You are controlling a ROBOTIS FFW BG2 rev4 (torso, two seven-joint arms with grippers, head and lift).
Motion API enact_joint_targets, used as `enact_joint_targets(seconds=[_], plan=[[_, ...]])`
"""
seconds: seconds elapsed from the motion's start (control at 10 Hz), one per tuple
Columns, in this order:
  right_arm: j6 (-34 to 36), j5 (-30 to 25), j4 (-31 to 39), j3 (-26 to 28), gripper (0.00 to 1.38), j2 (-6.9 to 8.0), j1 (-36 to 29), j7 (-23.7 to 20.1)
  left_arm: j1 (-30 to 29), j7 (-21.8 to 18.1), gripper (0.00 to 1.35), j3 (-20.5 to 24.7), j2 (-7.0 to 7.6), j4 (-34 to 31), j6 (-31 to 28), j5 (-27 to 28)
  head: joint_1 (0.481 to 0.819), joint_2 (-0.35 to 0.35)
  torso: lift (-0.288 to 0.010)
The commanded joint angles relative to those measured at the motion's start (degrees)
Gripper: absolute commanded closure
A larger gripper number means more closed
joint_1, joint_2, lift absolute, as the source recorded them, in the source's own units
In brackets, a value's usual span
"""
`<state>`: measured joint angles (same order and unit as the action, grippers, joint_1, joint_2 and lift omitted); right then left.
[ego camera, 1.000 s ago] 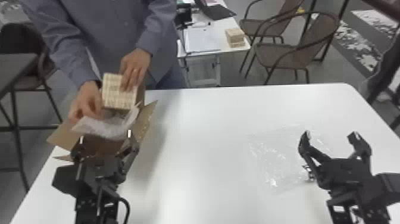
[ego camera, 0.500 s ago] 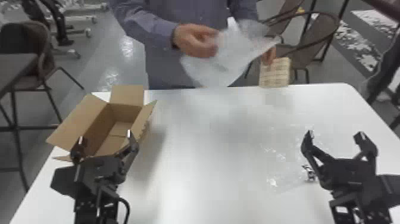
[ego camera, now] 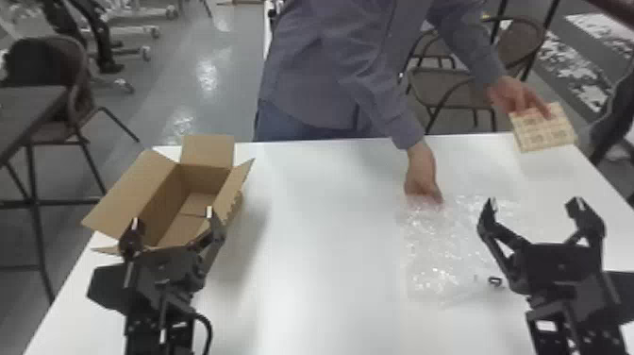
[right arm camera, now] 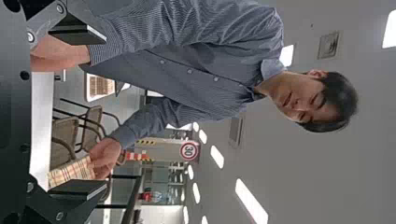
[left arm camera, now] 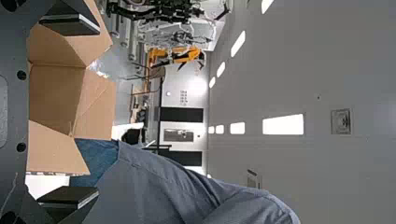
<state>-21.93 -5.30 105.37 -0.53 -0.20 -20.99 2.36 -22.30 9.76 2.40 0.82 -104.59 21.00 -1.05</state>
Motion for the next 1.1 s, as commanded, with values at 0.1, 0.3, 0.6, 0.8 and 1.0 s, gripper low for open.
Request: enact_joint_targets(seconds=[0.1, 0.3, 0.6, 0.8, 1.0], plan=[[4.0, 2.8, 1.0, -0.7, 0.19, 0.25, -0.2, 0.1, 0.1, 0.2, 0.09, -0.1, 0.06, -0.1, 0.3, 0.4, 0.695, 0.083, -0.102], [7.1, 5.9, 1.9, -0.7, 0.2, -0.15, -0.5, 0.1, -0.1, 0.9, 0.09, -0.2, -0.12, -0.1, 0.6, 0.8, 0.695, 0.082, -0.102], [15.2, 8.6, 4.8, -1.8, 0.2, -2.53, -0.3, -0.2, -0.2, 0.9, 0.1, -0.3, -0.12, 0.1, 0.6, 0.2, 0.695, 0.076, -0.102], [16.3, 8.9, 4.9, -2.1, 0.2, -2.53, 0.1, -0.2, -0.6, 1.0, 0.1, -0.3, -0.21, 0.1, 0.8, 0.2, 0.695, 0.082, -0.102], [16.3, 7.8, 5.2, -2.1, 0.2, -2.62, 0.5, -0.1, -0.6, 1.0, 0.1, -0.4, -0.65, 0.1, 1.1, 0.4, 0.695, 0.085, -0.102]])
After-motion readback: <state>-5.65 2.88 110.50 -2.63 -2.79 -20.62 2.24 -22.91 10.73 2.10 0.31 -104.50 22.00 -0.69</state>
